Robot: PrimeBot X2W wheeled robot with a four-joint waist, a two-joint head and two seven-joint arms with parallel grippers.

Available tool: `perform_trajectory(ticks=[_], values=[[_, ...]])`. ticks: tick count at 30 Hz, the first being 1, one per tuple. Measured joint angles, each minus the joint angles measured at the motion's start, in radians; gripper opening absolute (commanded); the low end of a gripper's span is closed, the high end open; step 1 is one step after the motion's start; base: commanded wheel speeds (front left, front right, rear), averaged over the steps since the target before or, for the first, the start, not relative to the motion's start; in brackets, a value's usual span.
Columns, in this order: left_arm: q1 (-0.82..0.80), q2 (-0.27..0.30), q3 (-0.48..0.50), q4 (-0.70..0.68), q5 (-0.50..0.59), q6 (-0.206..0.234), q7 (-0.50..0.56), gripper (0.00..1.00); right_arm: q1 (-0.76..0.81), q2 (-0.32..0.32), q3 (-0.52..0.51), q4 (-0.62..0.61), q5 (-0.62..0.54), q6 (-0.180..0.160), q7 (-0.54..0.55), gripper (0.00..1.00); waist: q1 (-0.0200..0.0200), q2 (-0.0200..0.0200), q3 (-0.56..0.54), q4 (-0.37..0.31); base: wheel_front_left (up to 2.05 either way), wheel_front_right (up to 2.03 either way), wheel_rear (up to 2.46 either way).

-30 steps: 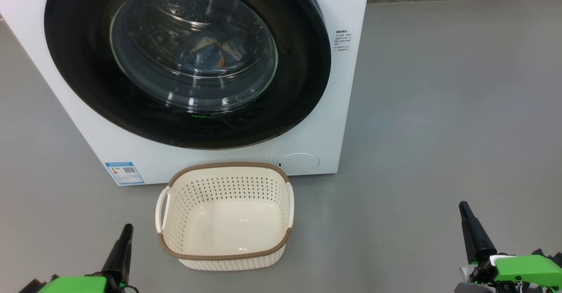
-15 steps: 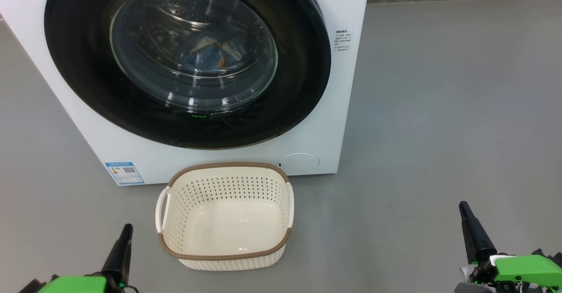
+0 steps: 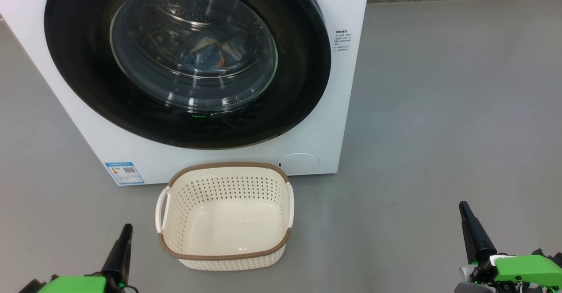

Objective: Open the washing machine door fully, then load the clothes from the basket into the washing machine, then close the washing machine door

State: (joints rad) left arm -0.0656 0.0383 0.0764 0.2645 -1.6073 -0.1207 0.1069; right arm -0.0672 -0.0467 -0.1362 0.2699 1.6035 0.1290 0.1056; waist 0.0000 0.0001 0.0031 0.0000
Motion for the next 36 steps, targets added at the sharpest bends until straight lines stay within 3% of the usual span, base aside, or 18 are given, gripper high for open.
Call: perform_trajectory(ticks=[36], values=[[0.0, 0.0, 0.002, 0.0, 0.0, 0.0, 0.0, 0.0, 0.0, 0.0, 0.0, 0.0, 0.001, 0.0, 0.0, 0.0, 0.0, -0.0001, 0.0, 0.0, 0.0, 0.0, 0.0]])
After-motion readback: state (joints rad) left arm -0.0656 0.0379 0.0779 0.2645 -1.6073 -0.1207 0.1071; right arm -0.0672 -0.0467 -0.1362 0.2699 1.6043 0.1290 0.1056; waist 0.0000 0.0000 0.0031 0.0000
